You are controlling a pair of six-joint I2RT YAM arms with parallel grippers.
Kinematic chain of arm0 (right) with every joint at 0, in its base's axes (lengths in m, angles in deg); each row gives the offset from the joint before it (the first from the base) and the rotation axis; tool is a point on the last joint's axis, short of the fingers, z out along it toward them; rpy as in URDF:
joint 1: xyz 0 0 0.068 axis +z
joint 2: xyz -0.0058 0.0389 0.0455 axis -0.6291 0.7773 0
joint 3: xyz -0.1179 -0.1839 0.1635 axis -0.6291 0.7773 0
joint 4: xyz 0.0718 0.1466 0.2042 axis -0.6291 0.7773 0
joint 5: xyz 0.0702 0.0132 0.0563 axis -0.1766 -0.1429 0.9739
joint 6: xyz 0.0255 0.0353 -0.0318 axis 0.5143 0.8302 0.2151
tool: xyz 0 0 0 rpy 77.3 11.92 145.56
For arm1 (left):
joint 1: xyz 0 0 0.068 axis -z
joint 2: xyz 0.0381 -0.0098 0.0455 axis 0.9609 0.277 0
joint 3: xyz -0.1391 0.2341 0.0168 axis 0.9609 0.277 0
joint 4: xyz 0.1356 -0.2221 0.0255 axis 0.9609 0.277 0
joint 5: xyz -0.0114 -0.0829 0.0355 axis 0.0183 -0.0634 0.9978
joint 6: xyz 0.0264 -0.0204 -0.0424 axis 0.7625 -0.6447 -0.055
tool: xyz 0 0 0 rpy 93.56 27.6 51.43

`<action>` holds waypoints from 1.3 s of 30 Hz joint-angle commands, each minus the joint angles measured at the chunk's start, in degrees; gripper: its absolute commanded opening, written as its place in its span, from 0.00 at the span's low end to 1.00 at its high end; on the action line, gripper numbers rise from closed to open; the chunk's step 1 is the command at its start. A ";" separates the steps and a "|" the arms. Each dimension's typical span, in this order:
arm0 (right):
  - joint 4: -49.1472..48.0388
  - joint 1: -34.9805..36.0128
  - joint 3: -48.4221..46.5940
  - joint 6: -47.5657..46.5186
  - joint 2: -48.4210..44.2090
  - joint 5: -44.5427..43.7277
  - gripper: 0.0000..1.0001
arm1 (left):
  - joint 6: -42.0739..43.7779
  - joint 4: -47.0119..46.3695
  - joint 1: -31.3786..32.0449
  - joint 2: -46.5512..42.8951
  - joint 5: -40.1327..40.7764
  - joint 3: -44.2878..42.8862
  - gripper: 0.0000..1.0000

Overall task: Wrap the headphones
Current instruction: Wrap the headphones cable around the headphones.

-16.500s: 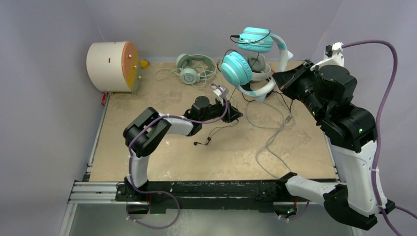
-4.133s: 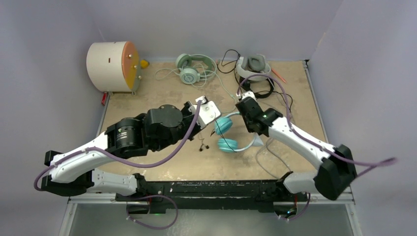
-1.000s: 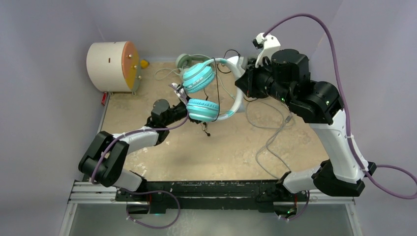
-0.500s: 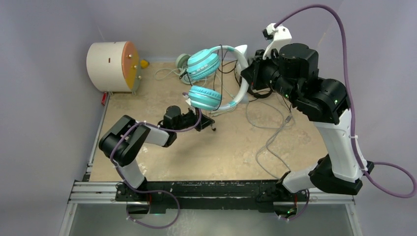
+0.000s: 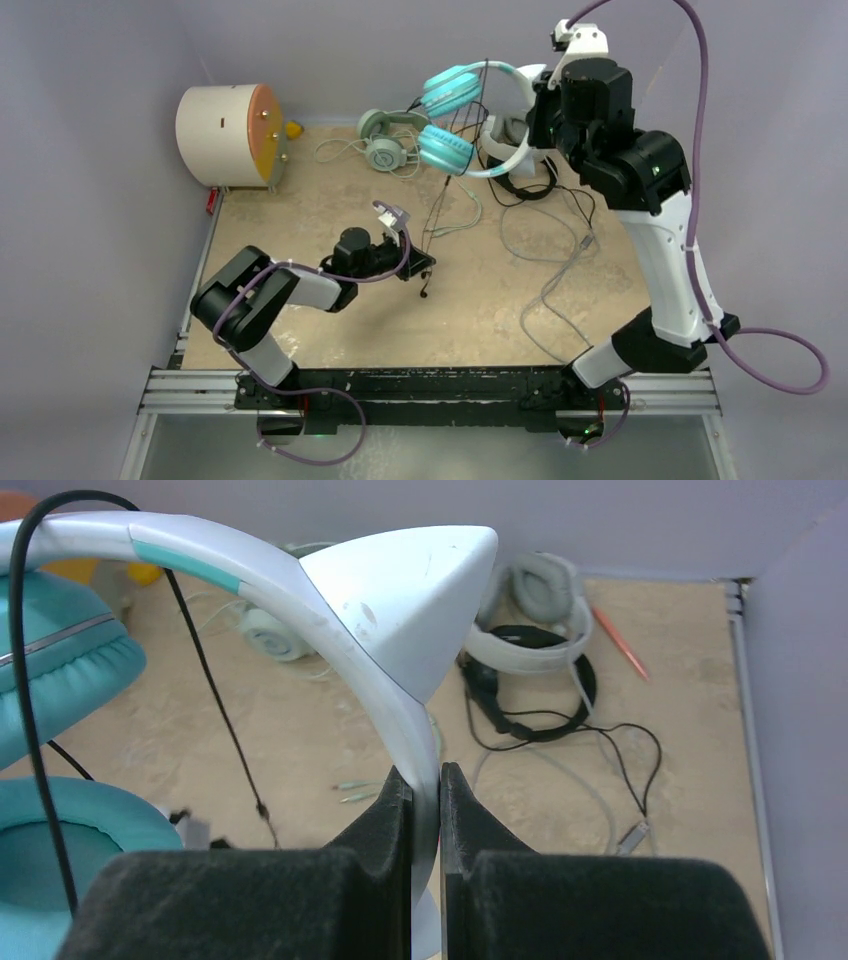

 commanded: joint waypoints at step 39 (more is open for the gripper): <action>-22.81 -14.48 50.01 2.07 0.22 -7.46 0.00 | 37.82 89.99 23.28 -16.05 53.31 -61.16 0.00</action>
